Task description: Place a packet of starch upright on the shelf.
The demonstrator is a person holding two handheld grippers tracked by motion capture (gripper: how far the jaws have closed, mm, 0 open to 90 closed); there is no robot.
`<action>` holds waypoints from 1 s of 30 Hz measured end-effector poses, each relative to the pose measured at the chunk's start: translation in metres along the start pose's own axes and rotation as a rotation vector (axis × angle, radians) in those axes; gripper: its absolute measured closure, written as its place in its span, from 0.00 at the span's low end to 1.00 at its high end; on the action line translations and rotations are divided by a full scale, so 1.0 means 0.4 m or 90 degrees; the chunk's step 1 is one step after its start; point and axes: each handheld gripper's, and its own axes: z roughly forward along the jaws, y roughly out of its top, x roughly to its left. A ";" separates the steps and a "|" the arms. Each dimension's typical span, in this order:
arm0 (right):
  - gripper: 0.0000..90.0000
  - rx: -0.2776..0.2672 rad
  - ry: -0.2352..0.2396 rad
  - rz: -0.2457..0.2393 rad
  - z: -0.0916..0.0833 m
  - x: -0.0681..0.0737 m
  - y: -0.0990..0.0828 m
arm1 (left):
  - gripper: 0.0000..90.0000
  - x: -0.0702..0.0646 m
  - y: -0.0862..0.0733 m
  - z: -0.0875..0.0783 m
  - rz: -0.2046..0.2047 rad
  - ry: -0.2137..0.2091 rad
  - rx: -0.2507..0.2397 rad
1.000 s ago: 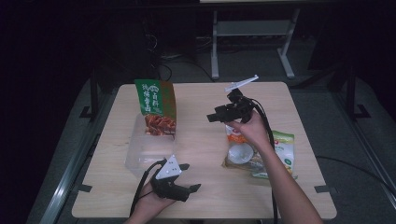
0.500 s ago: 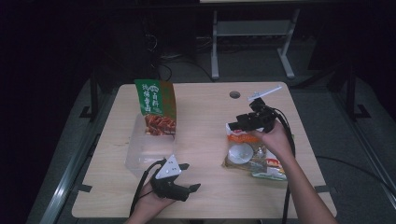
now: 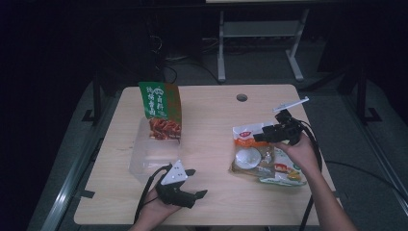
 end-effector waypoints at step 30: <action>0.38 0.040 -0.029 0.085 0.028 -0.115 -0.113 | 0.24 -0.002 0.000 0.004 0.001 -0.001 0.005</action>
